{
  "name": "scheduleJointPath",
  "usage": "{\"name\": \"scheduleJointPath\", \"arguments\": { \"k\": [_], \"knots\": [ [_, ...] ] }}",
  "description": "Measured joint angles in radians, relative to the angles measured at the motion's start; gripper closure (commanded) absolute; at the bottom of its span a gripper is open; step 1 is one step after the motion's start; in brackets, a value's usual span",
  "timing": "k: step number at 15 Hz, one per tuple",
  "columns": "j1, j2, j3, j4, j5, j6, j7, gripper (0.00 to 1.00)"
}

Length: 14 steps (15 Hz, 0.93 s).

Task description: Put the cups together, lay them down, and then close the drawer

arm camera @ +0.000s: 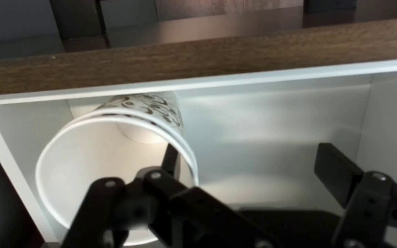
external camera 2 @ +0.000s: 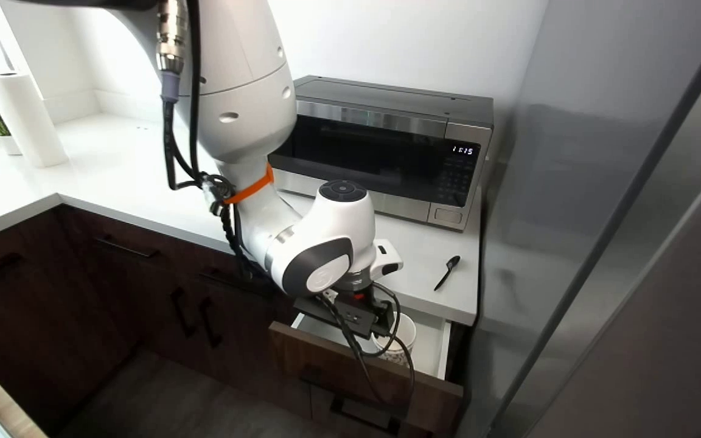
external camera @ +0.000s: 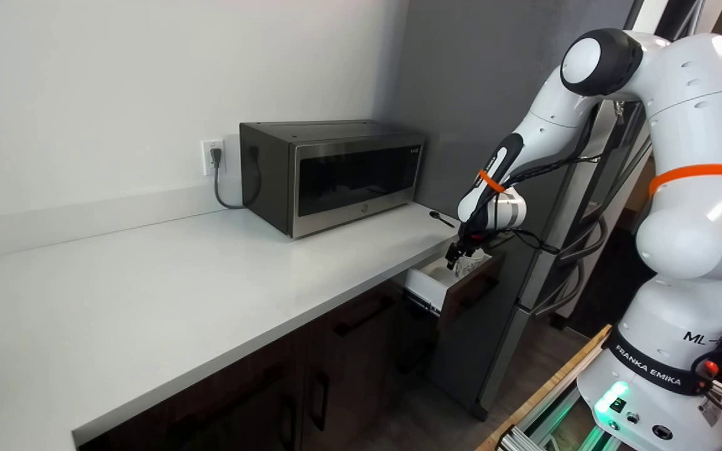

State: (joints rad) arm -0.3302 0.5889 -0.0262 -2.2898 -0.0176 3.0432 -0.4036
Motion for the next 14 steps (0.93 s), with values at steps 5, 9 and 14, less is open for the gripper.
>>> {"name": "scheduleJointPath", "arguments": {
  "k": [5,9,14],
  "knots": [
    [0.007,0.029,0.028,0.020,0.000,0.000,0.029,0.00],
    [0.072,0.026,0.019,0.019,-0.006,0.000,0.075,0.00],
    [0.229,0.017,-0.046,0.009,-0.012,-0.026,0.187,0.00]
  ]
}}
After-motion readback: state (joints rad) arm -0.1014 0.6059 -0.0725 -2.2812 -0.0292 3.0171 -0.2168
